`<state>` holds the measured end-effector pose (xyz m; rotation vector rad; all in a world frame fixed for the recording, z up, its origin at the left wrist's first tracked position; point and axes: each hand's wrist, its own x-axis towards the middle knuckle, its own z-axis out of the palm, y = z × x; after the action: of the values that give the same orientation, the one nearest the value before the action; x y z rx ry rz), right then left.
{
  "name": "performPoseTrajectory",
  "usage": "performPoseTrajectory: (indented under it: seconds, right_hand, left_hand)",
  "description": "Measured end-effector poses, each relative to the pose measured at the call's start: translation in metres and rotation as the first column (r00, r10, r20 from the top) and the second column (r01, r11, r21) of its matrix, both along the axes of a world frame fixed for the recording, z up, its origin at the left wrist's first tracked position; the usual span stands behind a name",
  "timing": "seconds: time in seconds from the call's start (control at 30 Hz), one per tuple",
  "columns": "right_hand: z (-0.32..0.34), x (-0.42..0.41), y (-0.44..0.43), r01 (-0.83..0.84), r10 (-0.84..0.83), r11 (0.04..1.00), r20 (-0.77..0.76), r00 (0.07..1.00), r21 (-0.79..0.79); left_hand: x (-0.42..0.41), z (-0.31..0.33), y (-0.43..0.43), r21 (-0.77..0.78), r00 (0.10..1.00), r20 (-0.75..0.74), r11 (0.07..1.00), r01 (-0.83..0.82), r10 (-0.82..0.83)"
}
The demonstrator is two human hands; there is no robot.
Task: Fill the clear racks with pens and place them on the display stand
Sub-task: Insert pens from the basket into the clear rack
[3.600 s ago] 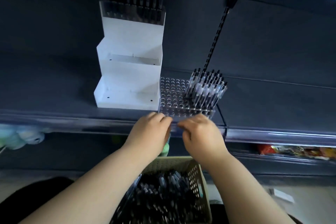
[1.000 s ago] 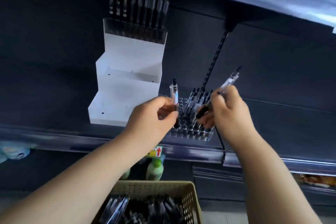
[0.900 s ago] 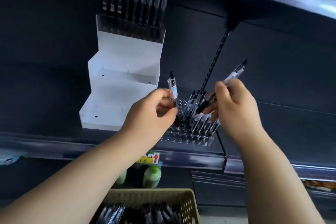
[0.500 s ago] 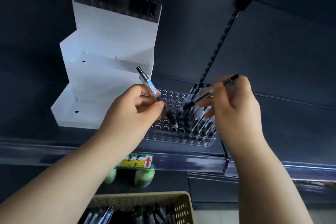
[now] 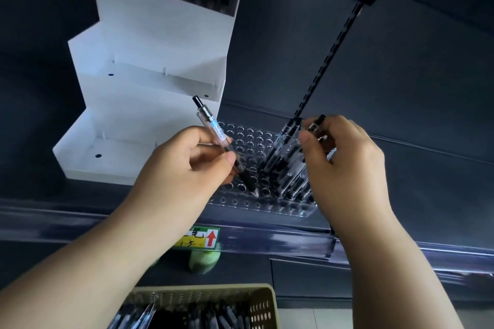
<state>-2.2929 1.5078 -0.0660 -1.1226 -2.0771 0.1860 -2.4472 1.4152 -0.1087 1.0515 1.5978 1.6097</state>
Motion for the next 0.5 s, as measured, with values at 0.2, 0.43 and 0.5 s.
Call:
performPoseTrajectory:
  seconds: [0.2,0.43,0.5]
  right_hand:
    - [0.0013,-0.0006,-0.0013,-0.002,0.001,0.999,0.024,1.000,0.034]
    - [0.0035,-0.0012,-0.0038,-0.026,0.025,0.995,0.012,1.000,0.098]
    - [0.0030,-0.0025,-0.0051,-0.037,0.035,0.993,0.015,0.999,0.108]
  left_hand:
    - [-0.0005,-0.0005,-0.0009,-0.004,0.999,-0.031,1.000,-0.011,0.011]
    - [-0.0013,-0.0002,0.0012,-0.011,0.999,-0.038,1.000,-0.017,0.017]
    - [-0.0016,-0.0004,0.0011,-0.005,0.999,-0.037,1.000,-0.023,0.022]
